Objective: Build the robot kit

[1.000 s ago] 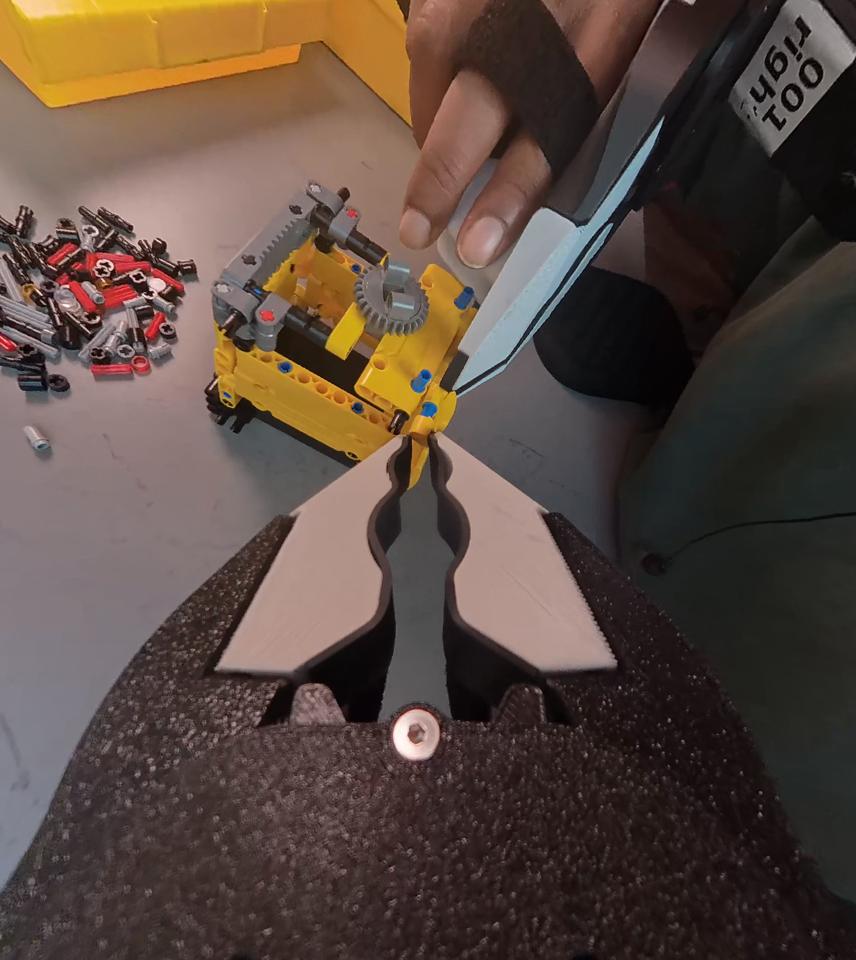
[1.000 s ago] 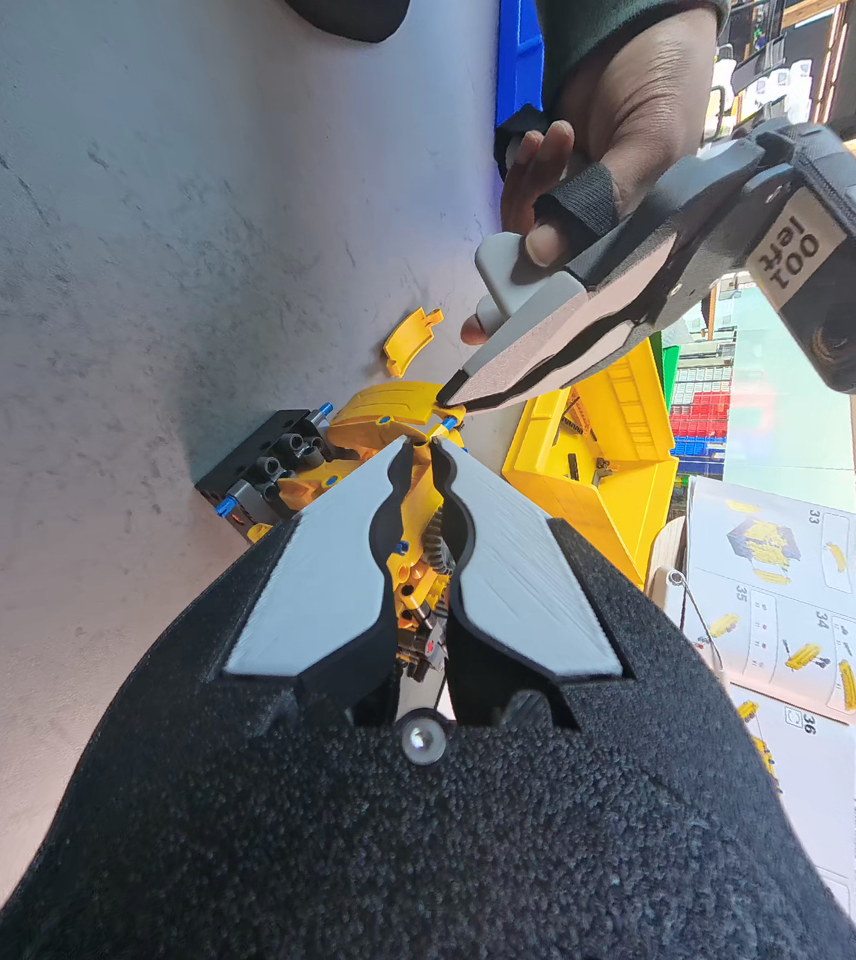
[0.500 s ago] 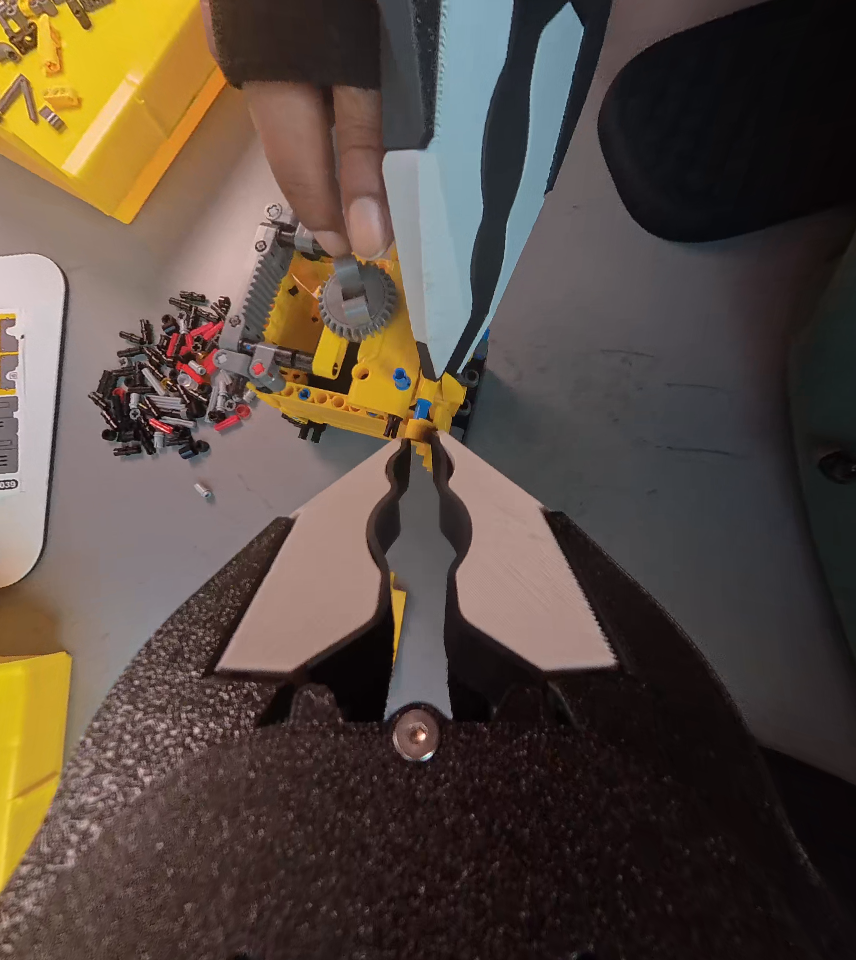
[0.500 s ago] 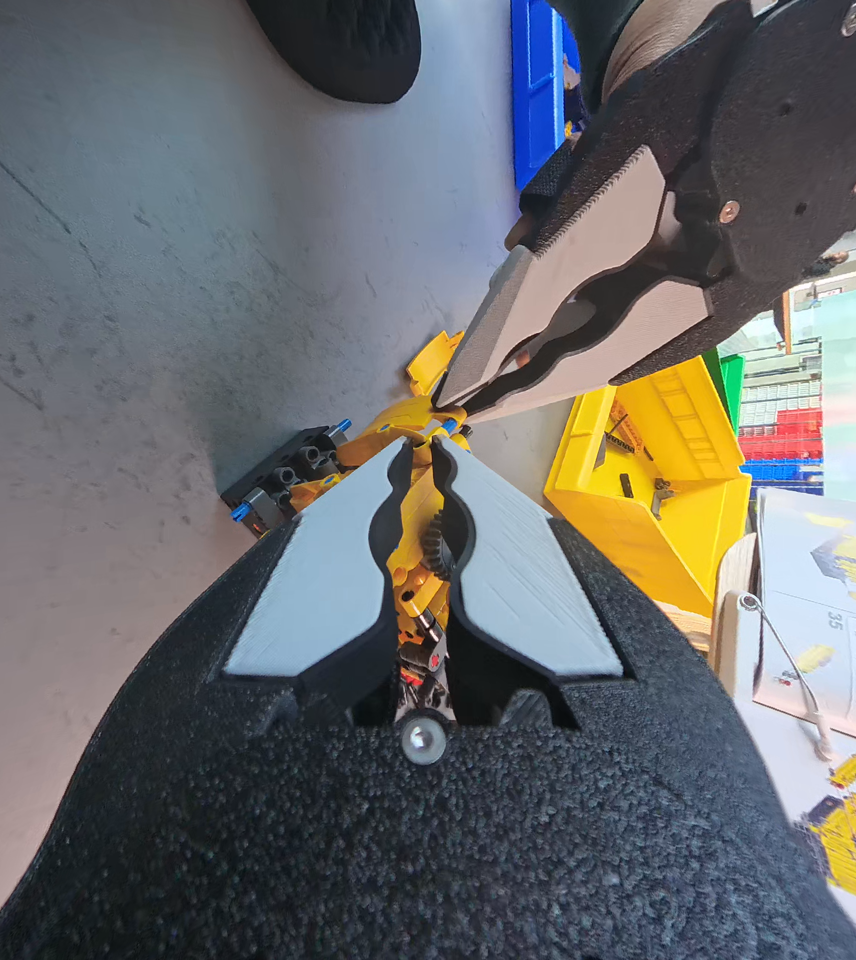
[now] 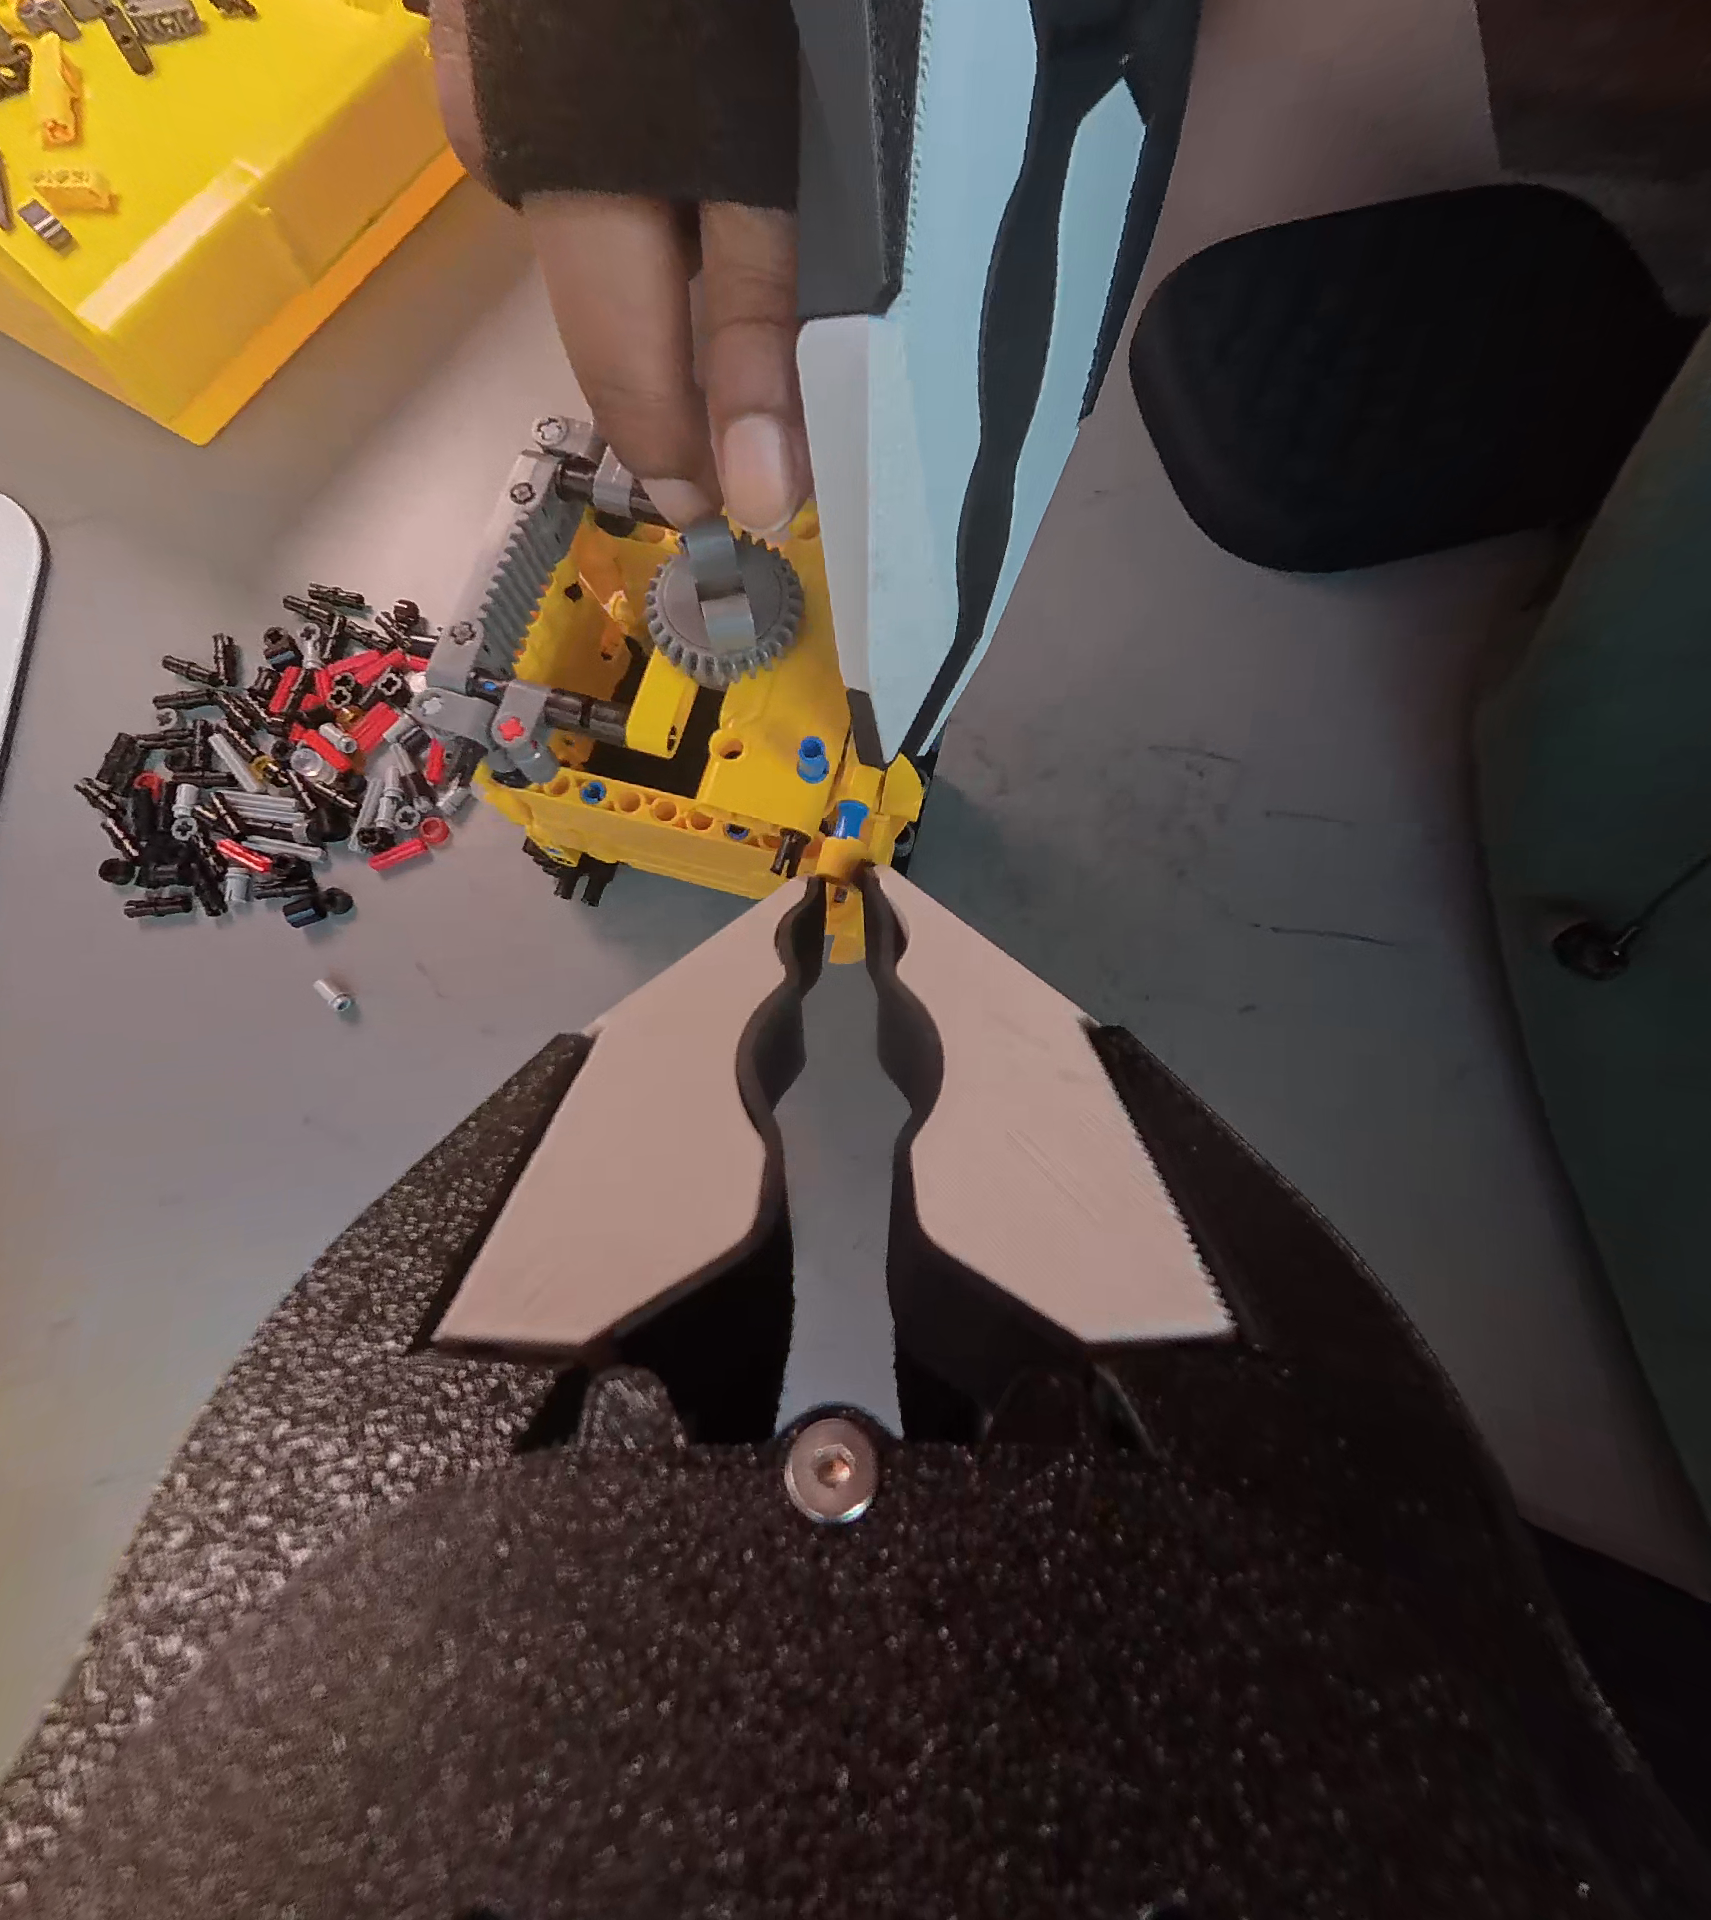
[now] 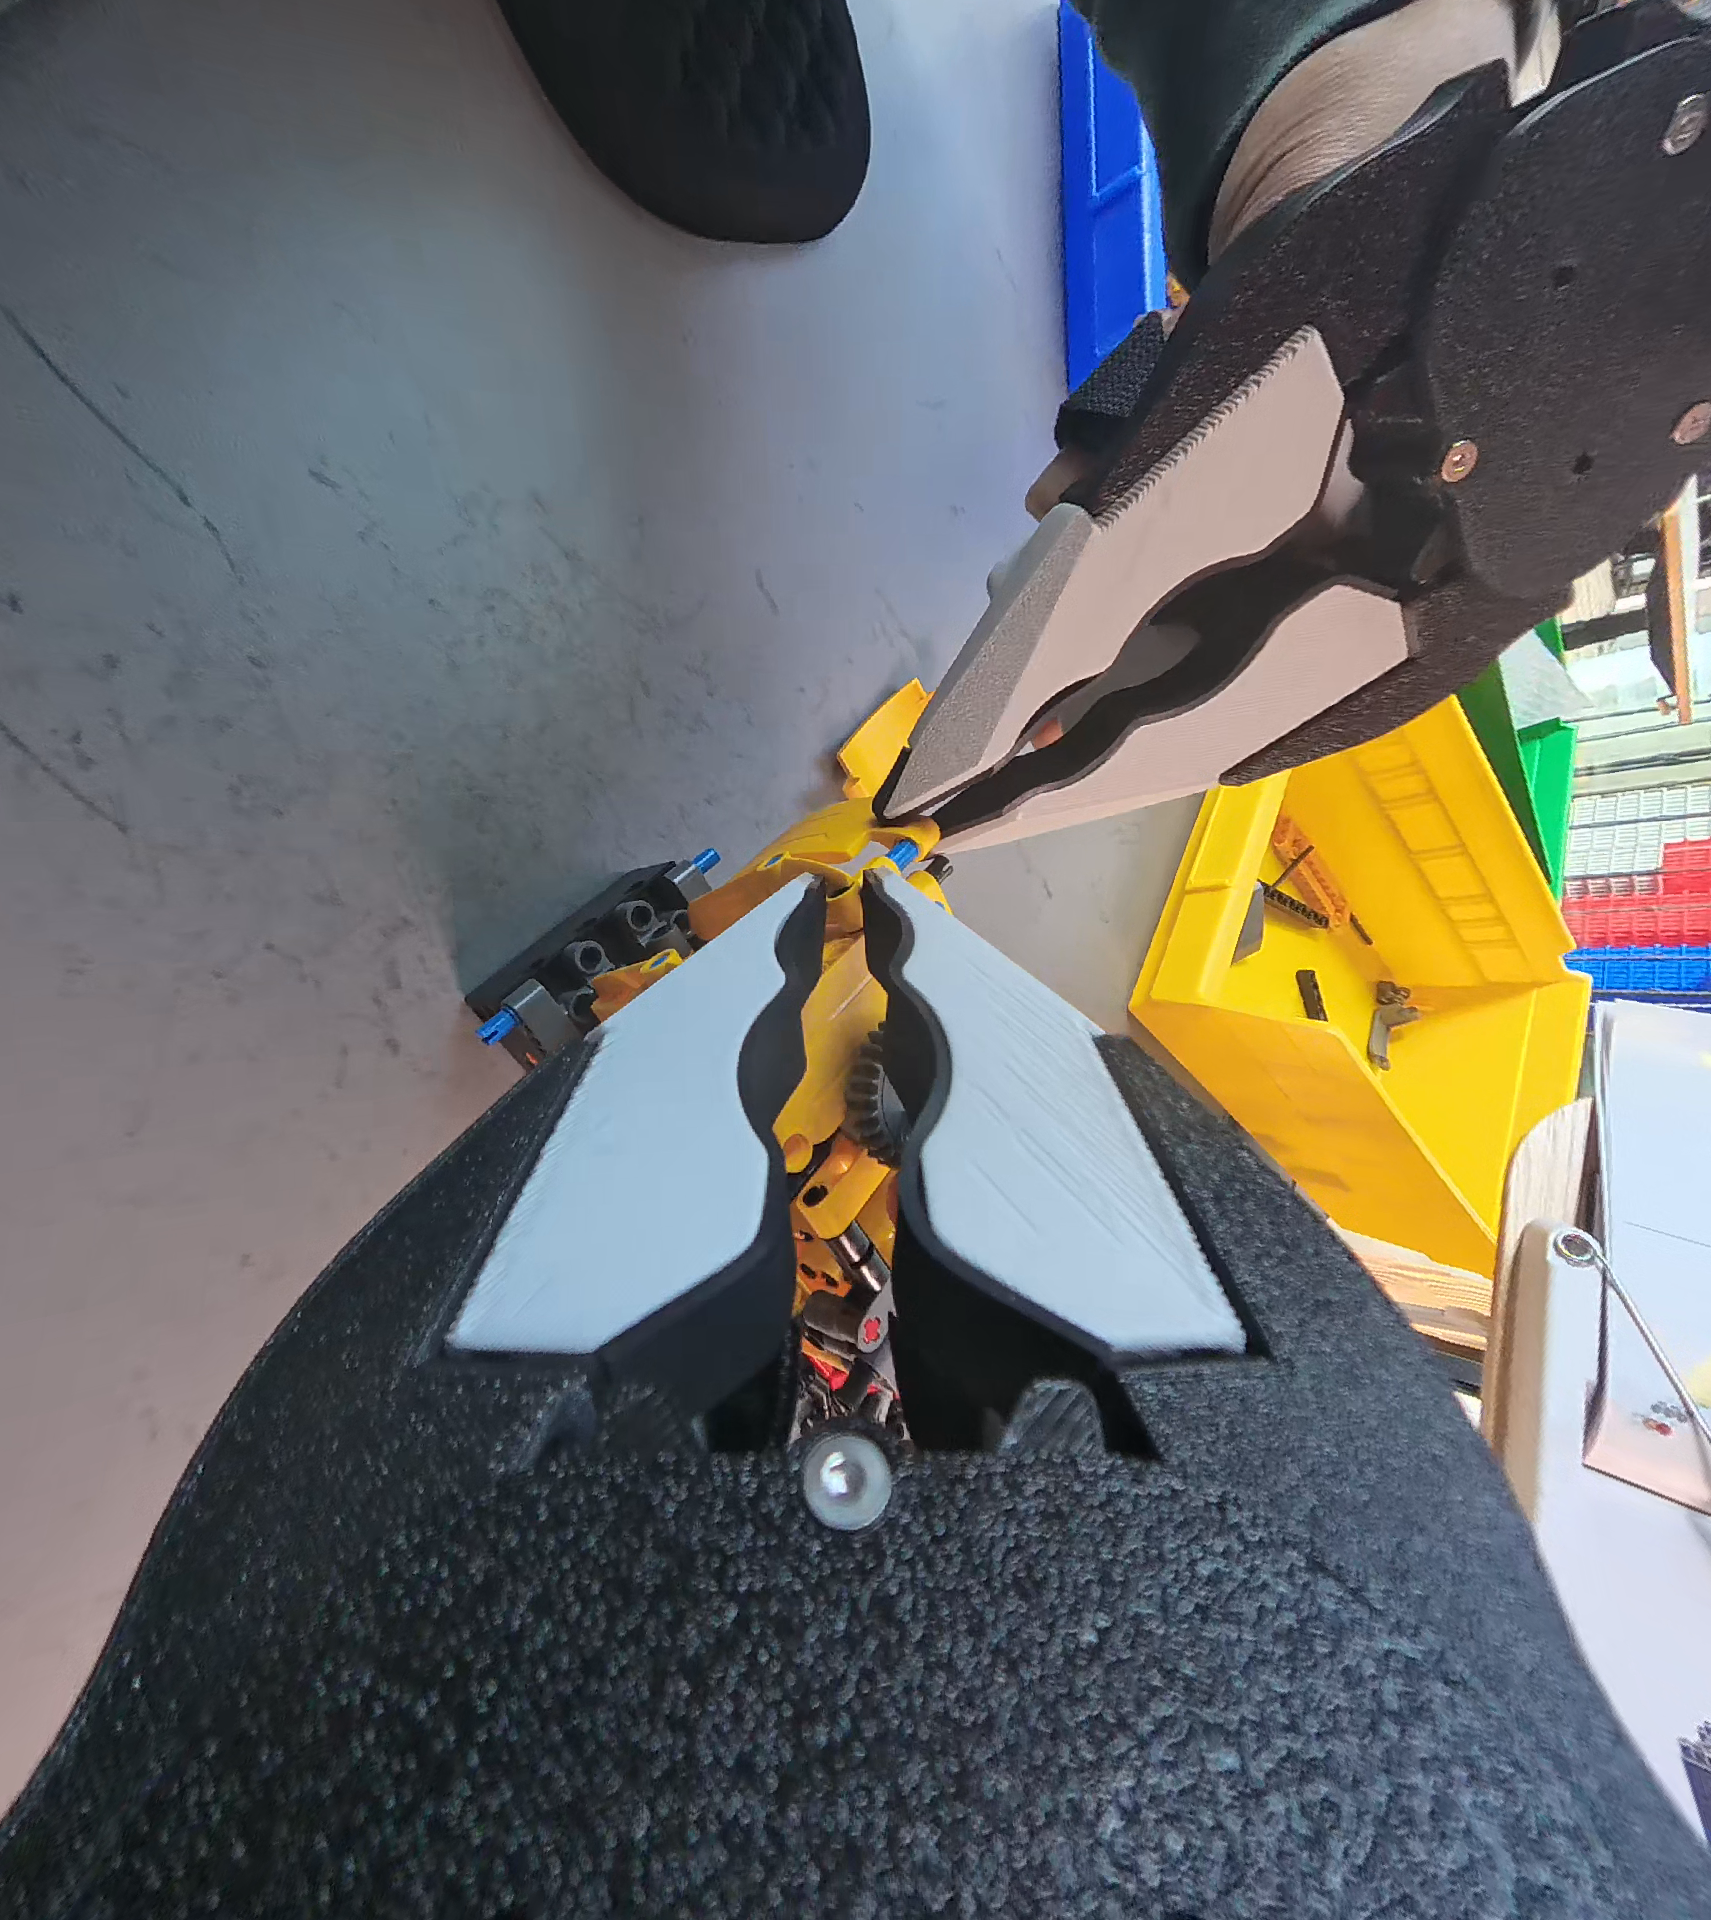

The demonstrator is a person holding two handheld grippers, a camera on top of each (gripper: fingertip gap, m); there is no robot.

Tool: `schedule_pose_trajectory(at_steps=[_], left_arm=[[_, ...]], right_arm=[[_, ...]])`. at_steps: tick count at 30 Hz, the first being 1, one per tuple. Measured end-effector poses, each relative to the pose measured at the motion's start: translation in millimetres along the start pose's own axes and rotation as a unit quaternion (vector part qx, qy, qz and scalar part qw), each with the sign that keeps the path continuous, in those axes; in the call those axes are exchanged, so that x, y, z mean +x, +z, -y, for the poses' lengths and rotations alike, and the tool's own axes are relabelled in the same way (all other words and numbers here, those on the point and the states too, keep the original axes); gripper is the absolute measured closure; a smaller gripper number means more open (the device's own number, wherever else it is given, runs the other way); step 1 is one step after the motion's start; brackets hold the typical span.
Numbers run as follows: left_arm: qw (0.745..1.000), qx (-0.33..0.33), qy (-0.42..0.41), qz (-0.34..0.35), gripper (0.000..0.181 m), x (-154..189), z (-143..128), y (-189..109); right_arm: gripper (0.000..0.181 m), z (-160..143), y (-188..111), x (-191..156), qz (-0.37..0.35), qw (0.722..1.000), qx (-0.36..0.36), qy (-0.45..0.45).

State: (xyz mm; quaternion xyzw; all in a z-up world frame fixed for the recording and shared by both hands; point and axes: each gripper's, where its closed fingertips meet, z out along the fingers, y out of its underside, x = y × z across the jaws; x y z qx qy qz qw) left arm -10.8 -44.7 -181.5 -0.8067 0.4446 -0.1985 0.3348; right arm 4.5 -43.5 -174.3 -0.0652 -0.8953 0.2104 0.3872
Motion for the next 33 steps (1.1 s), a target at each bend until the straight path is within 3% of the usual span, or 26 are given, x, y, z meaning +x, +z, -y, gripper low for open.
schedule_pose_trajectory(at_steps=[12,17,23,33], left_arm=[[0.999,-0.031,0.030,0.012,0.176,2.1,-2.1,-3.0],[0.991,-0.095,0.078,0.059,0.175,0.5,-3.3,-3.1],[0.988,-0.110,0.063,0.087,0.175,-2.7,-2.3,-4.0],[0.982,-0.103,0.129,0.088,0.176,-0.6,-1.1,-4.7]], right_arm=[[0.177,3.2,2.1,0.6,0.031,0.999,0.010,0.021],[0.178,2.9,2.0,1.7,0.051,0.997,0.013,0.052],[0.179,2.4,2.6,3.9,0.052,0.995,0.019,0.083],[0.181,6.8,2.7,0.8,0.078,0.991,0.034,0.105]])
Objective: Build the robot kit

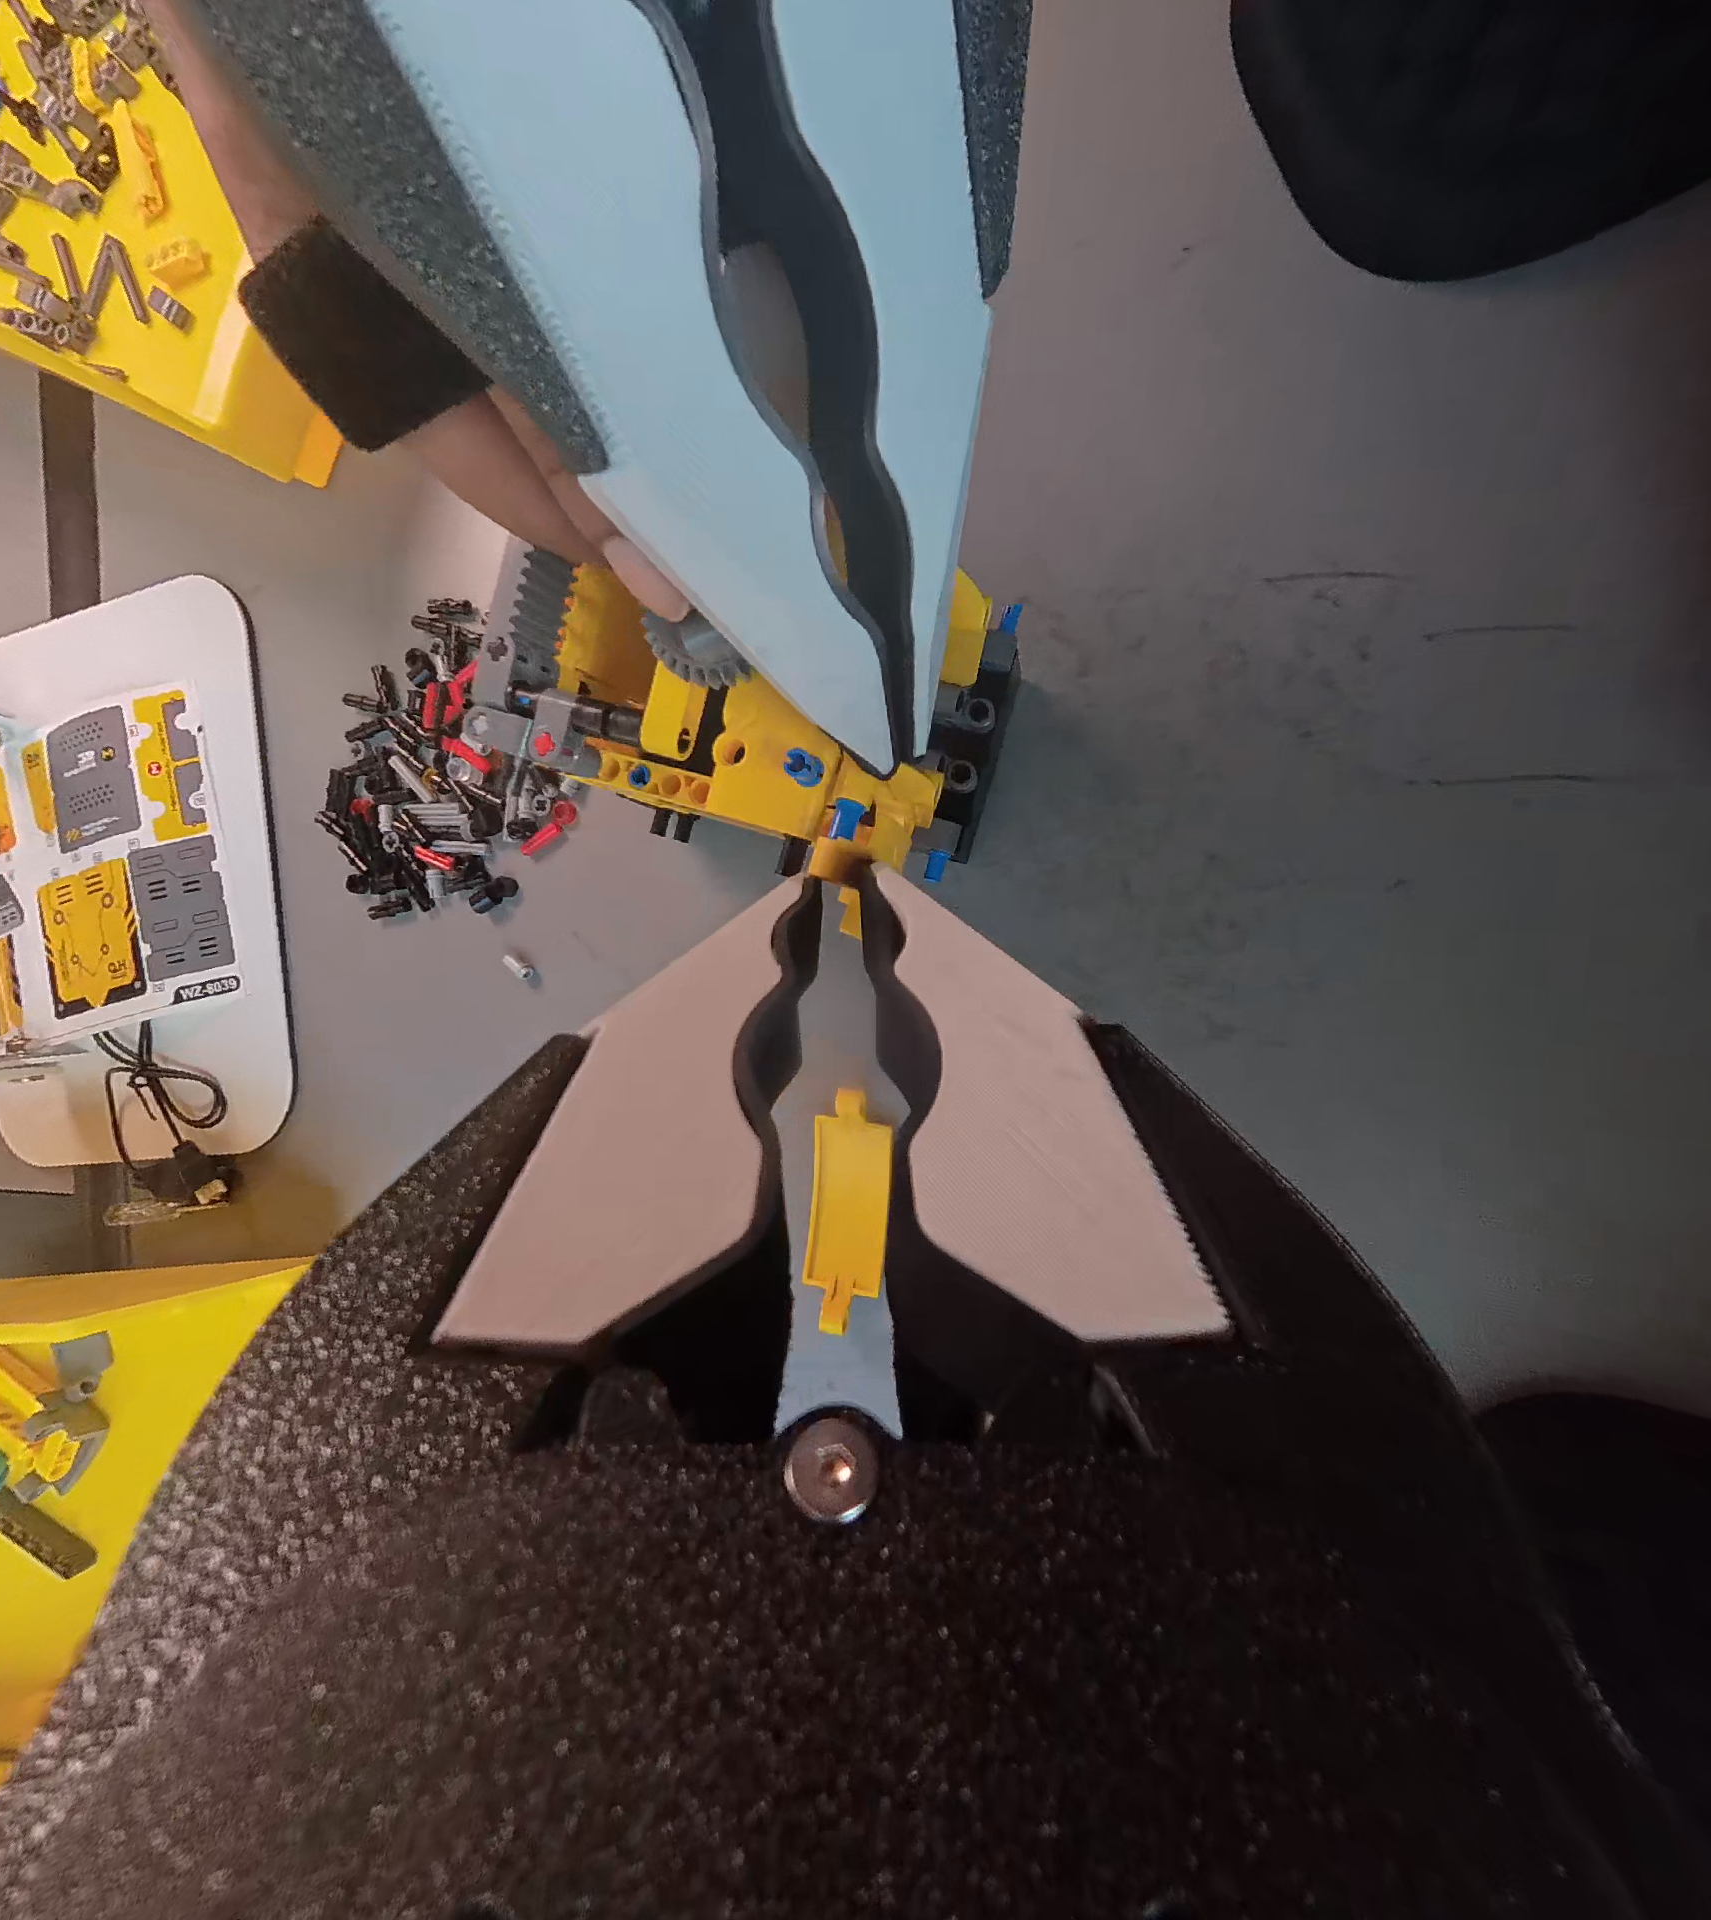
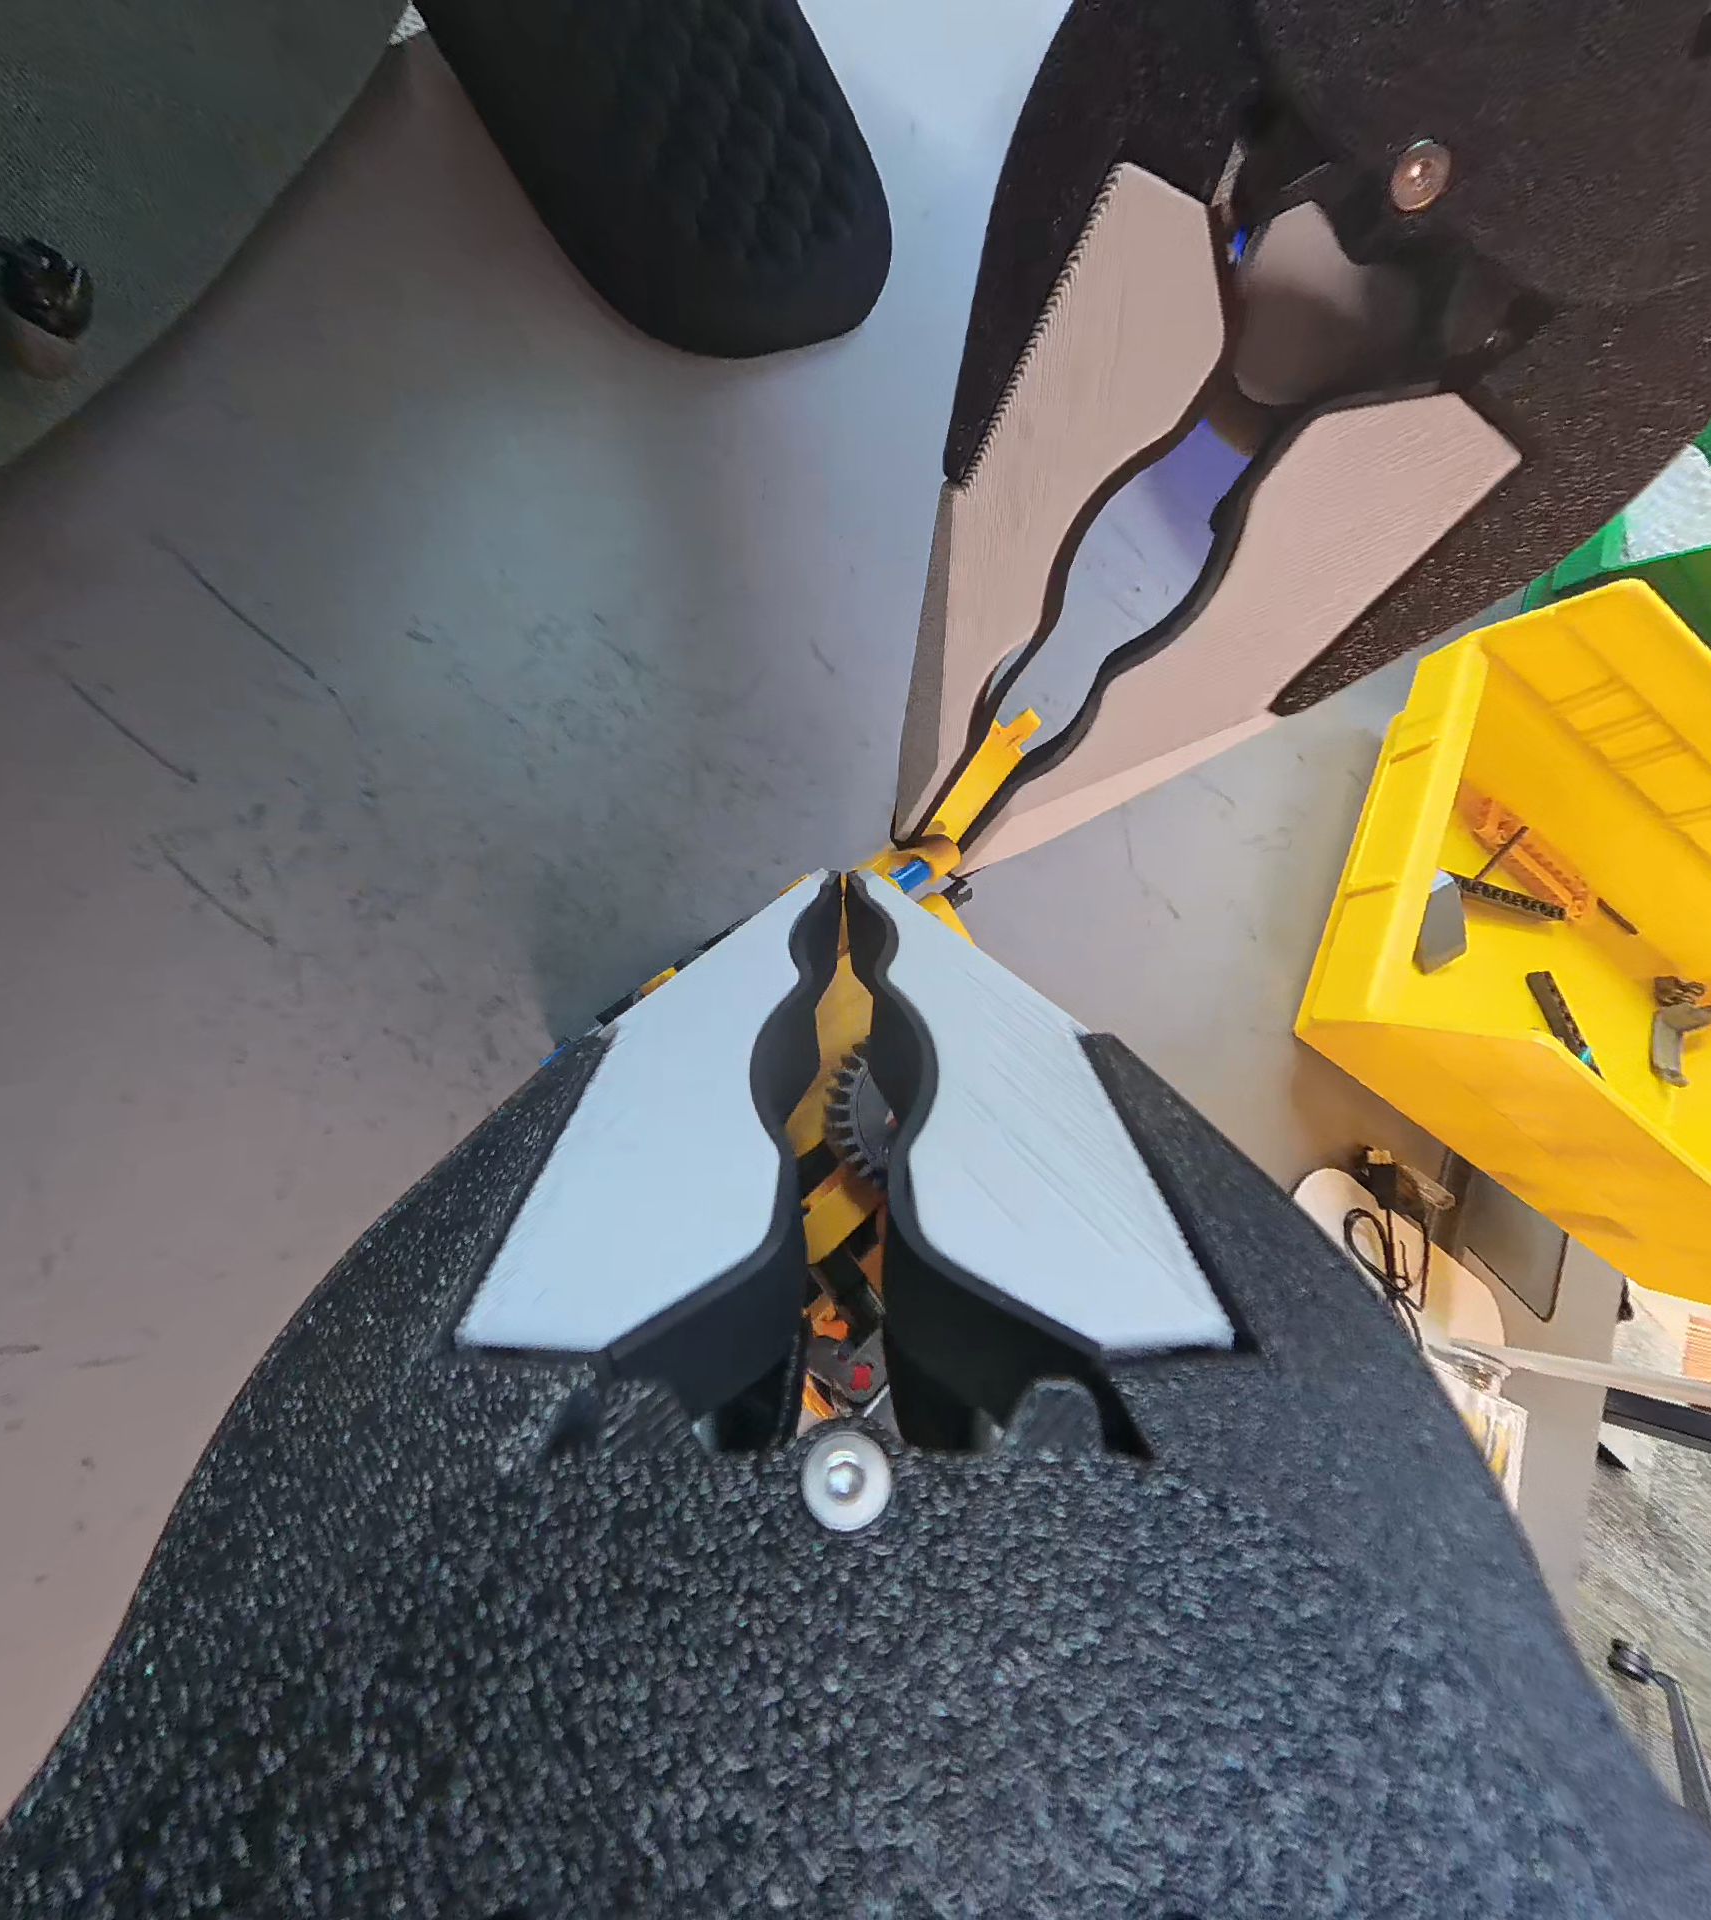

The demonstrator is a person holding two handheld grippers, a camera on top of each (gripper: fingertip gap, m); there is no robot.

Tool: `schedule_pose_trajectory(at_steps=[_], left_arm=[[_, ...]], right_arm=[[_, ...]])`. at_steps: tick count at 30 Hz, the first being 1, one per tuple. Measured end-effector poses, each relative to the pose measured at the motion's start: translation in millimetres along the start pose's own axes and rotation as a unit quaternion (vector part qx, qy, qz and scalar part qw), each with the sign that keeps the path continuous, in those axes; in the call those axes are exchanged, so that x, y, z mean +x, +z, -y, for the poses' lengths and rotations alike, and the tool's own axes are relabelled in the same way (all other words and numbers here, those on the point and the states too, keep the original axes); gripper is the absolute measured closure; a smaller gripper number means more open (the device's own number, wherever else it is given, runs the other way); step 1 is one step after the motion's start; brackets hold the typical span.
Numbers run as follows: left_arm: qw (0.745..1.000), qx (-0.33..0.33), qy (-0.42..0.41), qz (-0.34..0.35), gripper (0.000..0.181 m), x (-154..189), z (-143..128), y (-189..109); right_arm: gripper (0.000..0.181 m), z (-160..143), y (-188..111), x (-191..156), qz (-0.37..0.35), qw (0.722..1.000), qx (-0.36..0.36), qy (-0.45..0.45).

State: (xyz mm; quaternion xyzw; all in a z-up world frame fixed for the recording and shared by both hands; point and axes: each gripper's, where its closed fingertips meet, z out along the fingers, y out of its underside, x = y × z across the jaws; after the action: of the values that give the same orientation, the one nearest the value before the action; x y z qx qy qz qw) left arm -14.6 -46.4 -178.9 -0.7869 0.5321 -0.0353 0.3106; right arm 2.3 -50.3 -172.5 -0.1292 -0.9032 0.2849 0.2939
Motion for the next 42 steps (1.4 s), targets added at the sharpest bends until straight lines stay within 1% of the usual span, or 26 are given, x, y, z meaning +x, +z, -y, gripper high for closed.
schedule_pose_trajectory(at_steps=[2,4,7,9,11,13,17,22,24,27,31,33,34,36,37,38,40,42], left_arm=[[1.000,0.002,0.015,0.009,0.178,-1,1,0],[1.000,0.006,0.012,0.011,0.178,-2,1,0],[1.000,0.020,-0.019,0.001,0.178,-5,-2,1],[0.998,0.038,-0.040,0.007,0.180,-8,-1,1],[0.997,0.056,-0.055,0.009,0.180,-10,1,-2],[0.995,0.073,-0.074,0.006,0.180,-9,2,-2],[0.990,0.103,-0.100,0.008,0.180,-7,2,4],[0.981,0.134,-0.143,0.004,0.180,-4,4,2],[0.978,0.143,-0.154,0.012,0.180,-4,4,0],[0.971,0.161,-0.172,0.027,0.180,-3,3,-6],[0.956,0.201,-0.209,0.047,0.180,-1,4,-24],[0.946,0.230,-0.224,0.050,0.180,3,9,-36],[0.942,0.244,-0.228,0.047,0.180,6,14,-41],[0.938,0.258,-0.228,0.047,0.180,12,20,-48],[0.936,0.264,-0.226,0.052,0.181,14,23,-51],[0.935,0.269,-0.225,0.054,0.181,15,25,-55],[0.931,0.281,-0.224,0.054,0.181,17,28,-61],[0.926,0.303,-0.222,0.040,0.181,21,32,-67]], right_arm=[[0.181,0,-1,0,0.000,1.000,0.002,0.007],[0.181,-2,-1,2,-0.003,1.000,0.005,0.015],[0.180,-3,0,5,-0.016,1.000,0.003,0.016],[0.178,-4,-2,5,-0.025,1.000,0.001,0.016],[0.170,-6,-5,2,-0.031,0.999,-0.009,0.014],[0.165,-10,-7,3,-0.050,0.998,-0.030,0.001],[0.164,-11,-12,2,-0.075,0.996,-0.046,-0.002],[0.165,-12,-14,3,-0.101,0.993,-0.060,0.019],[0.164,-8,-14,6,-0.114,0.991,-0.055,0.041],[0.163,3,-18,13,-0.149,0.983,-0.038,0.097],[0.162,15,-14,11,-0.197,0.965,-0.034,0.169],[0.162,22,-8,6,-0.209,0.958,-0.029,0.193],[0.161,25,-6,8,-0.225,0.952,-0.025,0.204],[0.164,31,-5,11,-0.247,0.946,-0.012,0.211],[0.166,36,-4,10,-0.243,0.945,0.001,0.217],[0.173,41,-3,8,-0.234,0.947,0.010,0.220],[0.180,48,-3,7,-0.230,0.947,0.025,0.223],[0.180,57,-6,4,-0.216,0.947,0.062,0.231]])
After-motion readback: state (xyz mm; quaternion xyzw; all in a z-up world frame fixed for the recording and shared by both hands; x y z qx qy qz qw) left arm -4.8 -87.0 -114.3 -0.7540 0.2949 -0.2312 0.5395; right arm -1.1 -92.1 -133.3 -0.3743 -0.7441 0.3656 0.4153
